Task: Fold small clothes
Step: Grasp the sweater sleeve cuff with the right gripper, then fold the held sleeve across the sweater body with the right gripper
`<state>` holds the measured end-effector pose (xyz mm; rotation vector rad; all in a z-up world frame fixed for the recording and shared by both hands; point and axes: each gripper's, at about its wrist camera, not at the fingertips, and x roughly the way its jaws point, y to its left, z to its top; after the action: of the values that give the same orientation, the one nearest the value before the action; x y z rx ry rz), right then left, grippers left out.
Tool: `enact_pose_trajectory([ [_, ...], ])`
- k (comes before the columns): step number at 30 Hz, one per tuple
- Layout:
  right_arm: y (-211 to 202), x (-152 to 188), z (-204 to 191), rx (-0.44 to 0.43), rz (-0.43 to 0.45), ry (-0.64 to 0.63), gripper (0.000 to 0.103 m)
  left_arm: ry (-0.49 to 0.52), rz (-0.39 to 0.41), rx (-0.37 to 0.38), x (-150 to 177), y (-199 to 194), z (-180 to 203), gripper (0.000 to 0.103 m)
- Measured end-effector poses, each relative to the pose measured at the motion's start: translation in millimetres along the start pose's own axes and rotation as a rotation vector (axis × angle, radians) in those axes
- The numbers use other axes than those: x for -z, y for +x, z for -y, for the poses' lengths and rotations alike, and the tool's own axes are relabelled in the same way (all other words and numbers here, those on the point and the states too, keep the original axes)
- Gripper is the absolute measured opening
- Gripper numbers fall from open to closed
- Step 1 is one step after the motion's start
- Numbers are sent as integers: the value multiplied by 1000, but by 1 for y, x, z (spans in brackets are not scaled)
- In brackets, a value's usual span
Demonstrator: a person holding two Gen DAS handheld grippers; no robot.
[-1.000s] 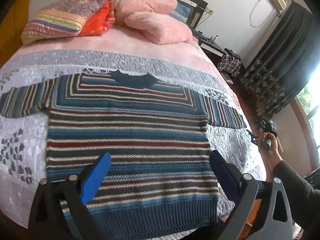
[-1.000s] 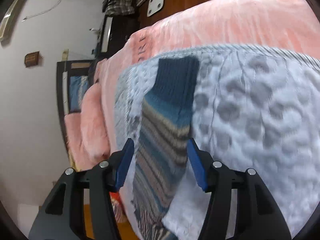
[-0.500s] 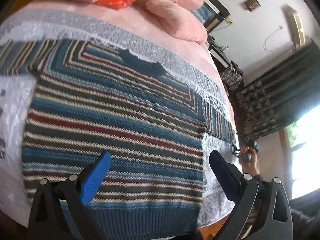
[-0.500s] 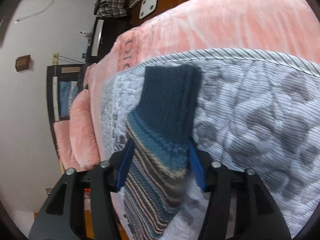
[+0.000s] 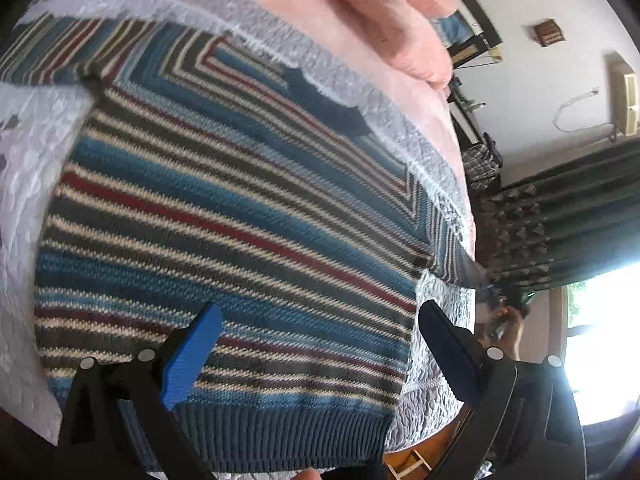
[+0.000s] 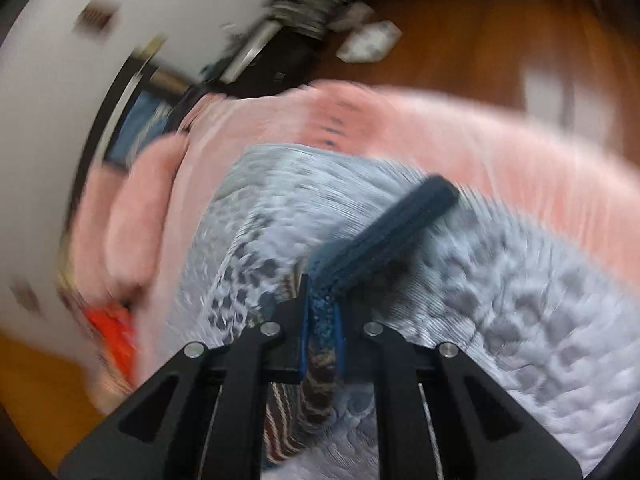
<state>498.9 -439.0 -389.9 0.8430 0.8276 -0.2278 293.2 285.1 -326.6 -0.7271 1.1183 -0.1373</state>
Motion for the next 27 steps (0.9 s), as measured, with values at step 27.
enact_pose_trajectory([
  [27,68,420,-314,235,125,-1572,9,325,140,-206,-81,16,46,99],
])
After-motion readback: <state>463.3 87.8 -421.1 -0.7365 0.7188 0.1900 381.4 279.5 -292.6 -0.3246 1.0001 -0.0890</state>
